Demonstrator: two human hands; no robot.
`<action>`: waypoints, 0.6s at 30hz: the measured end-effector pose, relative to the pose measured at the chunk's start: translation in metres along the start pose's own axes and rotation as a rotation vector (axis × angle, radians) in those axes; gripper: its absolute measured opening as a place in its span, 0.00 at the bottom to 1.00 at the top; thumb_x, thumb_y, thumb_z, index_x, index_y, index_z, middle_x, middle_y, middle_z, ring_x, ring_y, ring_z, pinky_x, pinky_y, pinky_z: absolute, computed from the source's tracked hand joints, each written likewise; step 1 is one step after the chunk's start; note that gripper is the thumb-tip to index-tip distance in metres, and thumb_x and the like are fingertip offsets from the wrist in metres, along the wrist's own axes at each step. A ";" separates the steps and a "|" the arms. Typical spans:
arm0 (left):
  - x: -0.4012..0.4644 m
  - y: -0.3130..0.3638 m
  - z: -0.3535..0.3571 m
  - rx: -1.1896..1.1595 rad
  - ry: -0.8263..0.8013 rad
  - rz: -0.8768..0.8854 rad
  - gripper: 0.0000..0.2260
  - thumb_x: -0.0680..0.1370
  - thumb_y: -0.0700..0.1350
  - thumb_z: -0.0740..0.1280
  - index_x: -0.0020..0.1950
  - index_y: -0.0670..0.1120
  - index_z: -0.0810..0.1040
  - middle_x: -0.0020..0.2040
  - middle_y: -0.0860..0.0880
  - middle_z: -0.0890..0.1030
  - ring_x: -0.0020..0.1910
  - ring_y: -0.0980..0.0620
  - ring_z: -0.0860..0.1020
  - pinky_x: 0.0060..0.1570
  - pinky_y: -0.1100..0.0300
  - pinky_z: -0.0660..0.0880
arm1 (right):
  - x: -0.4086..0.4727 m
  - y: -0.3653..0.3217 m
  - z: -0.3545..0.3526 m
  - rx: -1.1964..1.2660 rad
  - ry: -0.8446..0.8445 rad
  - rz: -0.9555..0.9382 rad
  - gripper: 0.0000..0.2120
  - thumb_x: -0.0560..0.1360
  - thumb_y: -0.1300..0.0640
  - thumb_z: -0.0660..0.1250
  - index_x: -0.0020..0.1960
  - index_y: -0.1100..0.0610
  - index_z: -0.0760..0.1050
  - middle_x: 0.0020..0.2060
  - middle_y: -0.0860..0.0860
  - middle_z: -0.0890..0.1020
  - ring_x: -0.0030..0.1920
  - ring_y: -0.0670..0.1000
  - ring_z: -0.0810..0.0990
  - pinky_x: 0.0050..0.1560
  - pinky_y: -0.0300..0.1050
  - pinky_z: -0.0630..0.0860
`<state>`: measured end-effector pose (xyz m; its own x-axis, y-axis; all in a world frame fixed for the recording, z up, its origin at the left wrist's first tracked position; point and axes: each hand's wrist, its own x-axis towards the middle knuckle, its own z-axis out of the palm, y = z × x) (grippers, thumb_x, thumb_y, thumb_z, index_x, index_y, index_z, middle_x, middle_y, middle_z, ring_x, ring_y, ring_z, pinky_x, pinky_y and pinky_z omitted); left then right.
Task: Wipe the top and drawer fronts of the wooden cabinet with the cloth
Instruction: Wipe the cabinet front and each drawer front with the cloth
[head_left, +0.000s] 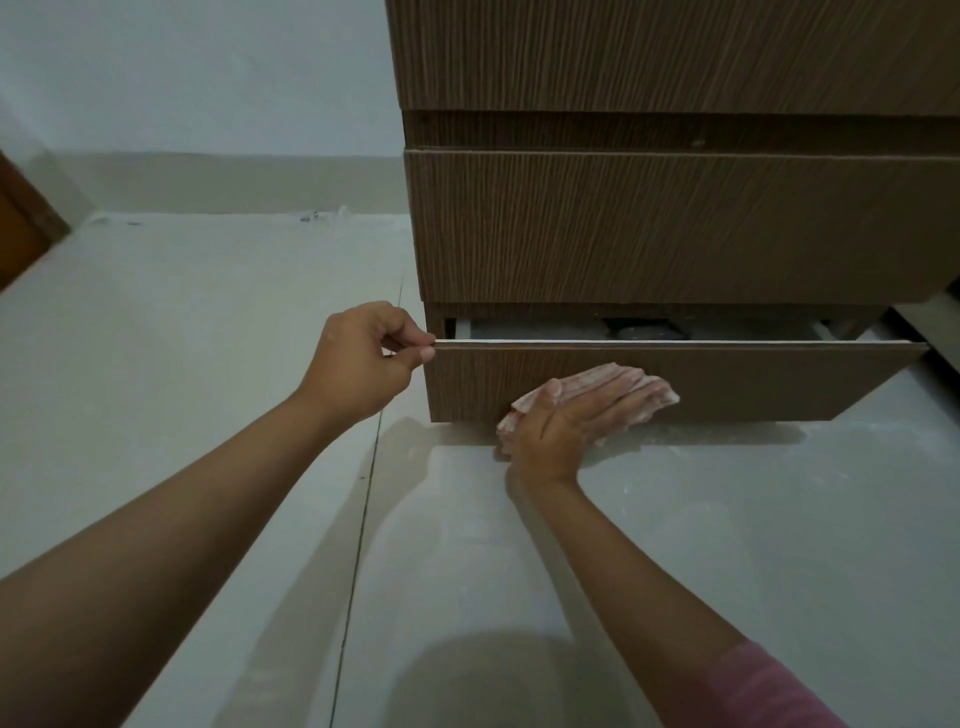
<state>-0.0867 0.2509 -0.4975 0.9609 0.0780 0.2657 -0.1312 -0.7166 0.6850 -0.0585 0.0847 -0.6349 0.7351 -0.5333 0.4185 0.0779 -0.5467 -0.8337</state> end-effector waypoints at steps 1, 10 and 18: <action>0.000 0.000 0.000 -0.002 -0.003 -0.001 0.02 0.71 0.39 0.72 0.43 0.43 0.82 0.42 0.47 0.82 0.42 0.52 0.79 0.40 0.72 0.71 | 0.003 -0.004 -0.001 0.023 0.012 0.003 0.36 0.80 0.44 0.48 0.74 0.67 0.37 0.74 0.67 0.39 0.75 0.65 0.38 0.72 0.67 0.49; 0.003 0.000 -0.002 -0.015 -0.027 -0.010 0.03 0.71 0.38 0.72 0.43 0.43 0.83 0.41 0.48 0.82 0.41 0.54 0.79 0.37 0.78 0.70 | -0.029 -0.065 0.030 0.044 0.014 -0.104 0.36 0.79 0.42 0.49 0.75 0.60 0.36 0.75 0.58 0.38 0.75 0.64 0.37 0.73 0.65 0.39; 0.003 -0.003 -0.002 -0.034 -0.038 -0.005 0.03 0.71 0.38 0.72 0.43 0.44 0.82 0.40 0.50 0.81 0.40 0.55 0.78 0.39 0.76 0.71 | -0.061 -0.052 0.051 -0.026 -0.019 -0.223 0.36 0.80 0.43 0.47 0.75 0.58 0.30 0.74 0.54 0.29 0.75 0.58 0.32 0.73 0.53 0.31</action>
<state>-0.0838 0.2545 -0.4968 0.9700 0.0549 0.2366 -0.1337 -0.6924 0.7090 -0.0733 0.1784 -0.6356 0.7142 -0.3851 0.5845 0.2229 -0.6664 -0.7115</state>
